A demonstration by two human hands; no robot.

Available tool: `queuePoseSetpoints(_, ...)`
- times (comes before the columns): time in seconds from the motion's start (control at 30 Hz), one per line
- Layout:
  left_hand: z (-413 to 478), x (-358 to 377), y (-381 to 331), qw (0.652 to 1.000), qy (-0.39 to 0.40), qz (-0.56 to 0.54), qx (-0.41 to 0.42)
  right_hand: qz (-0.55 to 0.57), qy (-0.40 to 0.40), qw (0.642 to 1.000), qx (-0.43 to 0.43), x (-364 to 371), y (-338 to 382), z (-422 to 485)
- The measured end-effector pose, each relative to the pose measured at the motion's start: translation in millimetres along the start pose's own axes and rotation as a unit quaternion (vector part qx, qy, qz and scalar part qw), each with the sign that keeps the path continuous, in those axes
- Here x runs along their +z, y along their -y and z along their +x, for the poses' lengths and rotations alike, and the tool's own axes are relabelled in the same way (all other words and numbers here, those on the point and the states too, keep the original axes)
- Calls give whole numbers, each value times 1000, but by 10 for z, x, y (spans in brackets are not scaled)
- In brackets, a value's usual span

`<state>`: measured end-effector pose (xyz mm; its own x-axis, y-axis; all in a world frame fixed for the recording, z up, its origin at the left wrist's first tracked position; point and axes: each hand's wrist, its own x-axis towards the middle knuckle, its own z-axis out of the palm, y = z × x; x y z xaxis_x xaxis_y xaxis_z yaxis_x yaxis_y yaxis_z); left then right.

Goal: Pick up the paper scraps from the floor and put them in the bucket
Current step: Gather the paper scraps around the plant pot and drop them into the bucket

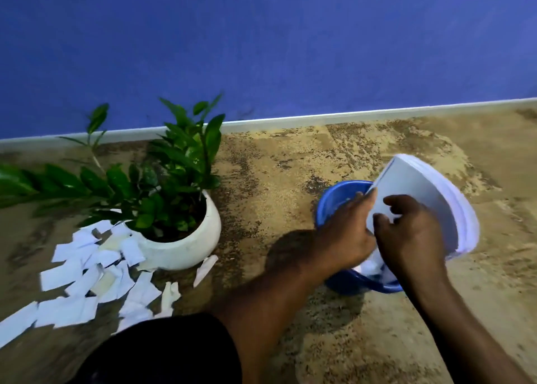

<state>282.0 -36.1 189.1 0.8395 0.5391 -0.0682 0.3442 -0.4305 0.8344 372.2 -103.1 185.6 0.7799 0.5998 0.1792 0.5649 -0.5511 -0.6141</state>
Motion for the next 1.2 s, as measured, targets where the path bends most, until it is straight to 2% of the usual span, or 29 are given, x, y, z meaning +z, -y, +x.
queuePoseSetpoints(0.13,-386,50,325,992,-125,-5,-8,47,-21,996,-67,262,144,-322)
queuePoseSetpoints(0.2,-623,35,593,984,-179,-14,-8,76,-4,993,-90,438,247,-532)
queuePoseSetpoints(0.3,-1044,10,1085,964,-264,20,-35,90,76,984,-131,806,373,-833)
queuePoseSetpoints(0.37,-1400,-20,1458,942,-315,49,-101,104,143,974,-142,1135,468,-1049)
queuePoseSetpoints(0.47,-1908,-114,2027,904,-360,81,-214,101,229,963,-103,1651,574,-1327)
queuePoseSetpoints(0.53,-2178,-230,2388,870,-351,144,-314,108,305,944,-62,2001,626,-1454)
queuePoseSetpoints(0.6,-2376,-372,2725,851,-290,185,-397,112,356,927,-28,2290,678,-1541)
queuePoseSetpoints(0.7,-2568,-601,3153,847,-235,196,-435,59,365,929,13,2665,763,-1672)
queuePoseSetpoints(0.8,-2548,-728,3346,855,-192,212,-433,-4,315,949,-5,2873,815,-1760)
queuePoseSetpoints(0.9,-2422,-736,3390,873,-175,193,-412,-22,258,965,-31,3022,840,-1770)
queuePoseSetpoints(1.0,-2293,-733,3393,879,-147,194,-410,-43,250,967,3,3113,876,-1734)
queuePoseSetpoints(1.07,-2253,-736,3383,874,-130,241,-402,-50,246,968,10,3172,864,-1688)
queuePoseSetpoints(1.2,-2268,-700,3373,868,-155,301,-363,-27,262,965,9,3202,772,-1592)
